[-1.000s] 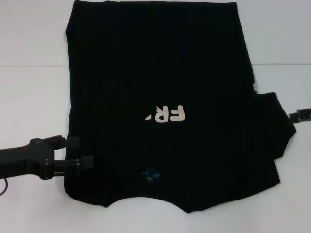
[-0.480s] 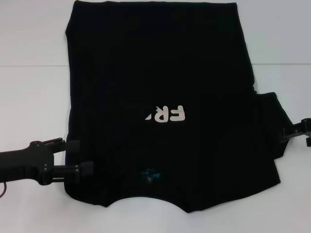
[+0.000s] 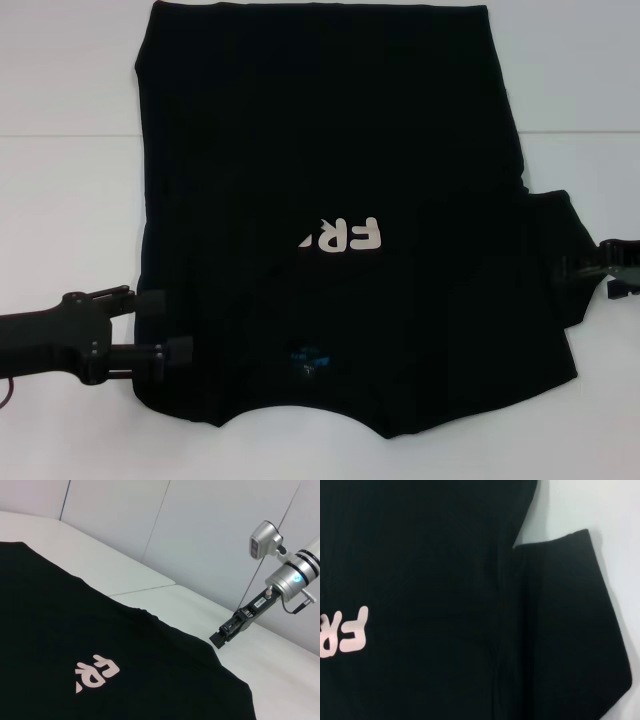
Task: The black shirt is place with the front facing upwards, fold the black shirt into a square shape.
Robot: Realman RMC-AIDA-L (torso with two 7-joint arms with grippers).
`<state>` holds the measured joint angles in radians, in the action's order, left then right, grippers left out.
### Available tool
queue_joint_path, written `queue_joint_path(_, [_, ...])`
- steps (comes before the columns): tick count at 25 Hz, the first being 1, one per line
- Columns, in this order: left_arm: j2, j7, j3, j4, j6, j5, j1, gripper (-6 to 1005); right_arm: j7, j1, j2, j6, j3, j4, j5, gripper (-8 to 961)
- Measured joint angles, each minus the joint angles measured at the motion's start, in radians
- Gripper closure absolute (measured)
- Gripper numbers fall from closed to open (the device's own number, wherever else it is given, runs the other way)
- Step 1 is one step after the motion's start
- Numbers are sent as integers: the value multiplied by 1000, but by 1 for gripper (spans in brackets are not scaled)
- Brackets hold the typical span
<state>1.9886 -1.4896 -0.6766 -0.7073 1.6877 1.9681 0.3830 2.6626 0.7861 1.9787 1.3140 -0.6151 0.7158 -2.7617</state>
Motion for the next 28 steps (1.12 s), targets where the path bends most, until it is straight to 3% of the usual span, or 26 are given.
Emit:
queue_joint_path(22, [4,2,-1,2,-7,0,8,60,9,15,3,-63,-33,-45,-4,13])
queue_joint_path(28, [4,2,3,2,-6,0,8,61,11,15,3,-77,-81,-45,-6,145])
